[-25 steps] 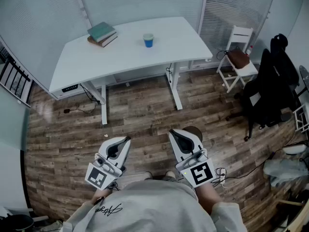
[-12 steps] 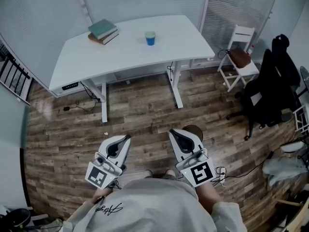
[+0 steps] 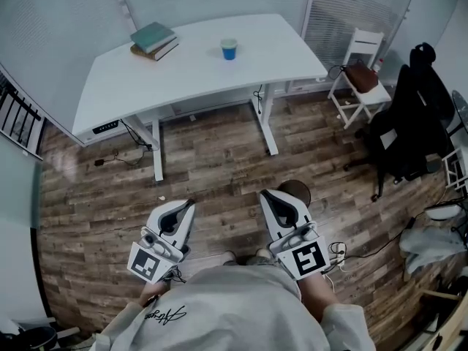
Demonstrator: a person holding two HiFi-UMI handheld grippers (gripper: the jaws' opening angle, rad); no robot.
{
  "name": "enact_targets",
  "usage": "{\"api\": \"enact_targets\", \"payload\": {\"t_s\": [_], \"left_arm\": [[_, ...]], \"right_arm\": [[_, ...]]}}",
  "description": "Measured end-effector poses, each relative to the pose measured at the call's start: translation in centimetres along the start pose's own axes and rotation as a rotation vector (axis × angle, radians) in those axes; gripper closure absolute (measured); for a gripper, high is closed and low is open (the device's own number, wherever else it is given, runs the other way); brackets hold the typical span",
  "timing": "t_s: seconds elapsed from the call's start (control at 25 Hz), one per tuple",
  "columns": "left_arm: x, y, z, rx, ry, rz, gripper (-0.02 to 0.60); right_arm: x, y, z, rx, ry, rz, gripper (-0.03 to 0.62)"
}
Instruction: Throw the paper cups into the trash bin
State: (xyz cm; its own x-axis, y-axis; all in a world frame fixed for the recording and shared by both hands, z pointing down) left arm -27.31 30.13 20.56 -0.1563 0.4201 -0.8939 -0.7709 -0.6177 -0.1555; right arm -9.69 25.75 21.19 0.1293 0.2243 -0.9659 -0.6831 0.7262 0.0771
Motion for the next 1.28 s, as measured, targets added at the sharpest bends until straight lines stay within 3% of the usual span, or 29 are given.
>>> {"api": "enact_targets", "payload": {"t_s": [0.36, 0.64, 1.28], "left_arm": [[-0.3, 1.2, 2.5, -0.068, 0.021, 0.019, 0.578], [0.0, 1.5, 2.8, -0.104, 0.028, -0.018, 0.578], [-4.1, 6.1, -2.9, -0.076, 0.020, -0.020, 0.578]], "right_arm": [[-0.4, 2.7, 0.0, -0.061, -0.022, 0.044, 0.582], [-0.6, 3.4, -0.4, -0.075, 0.010, 0.033, 0.582], [-3.6, -2.1, -5.3, -0.036, 0.008, 0.018, 0.582]]}}
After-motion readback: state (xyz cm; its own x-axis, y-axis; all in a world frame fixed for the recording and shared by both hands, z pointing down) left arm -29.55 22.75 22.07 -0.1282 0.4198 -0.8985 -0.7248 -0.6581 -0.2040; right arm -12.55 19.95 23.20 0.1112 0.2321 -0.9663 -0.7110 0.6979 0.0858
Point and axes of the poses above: the fingertips, and each gripper's own axes: z backward along the fingers, y to its left, x out of its top, the point moved 3 cm from there along z, backward along the fingers, and after that the axes turned 13 degrees about -y, right-handed, at the moved point
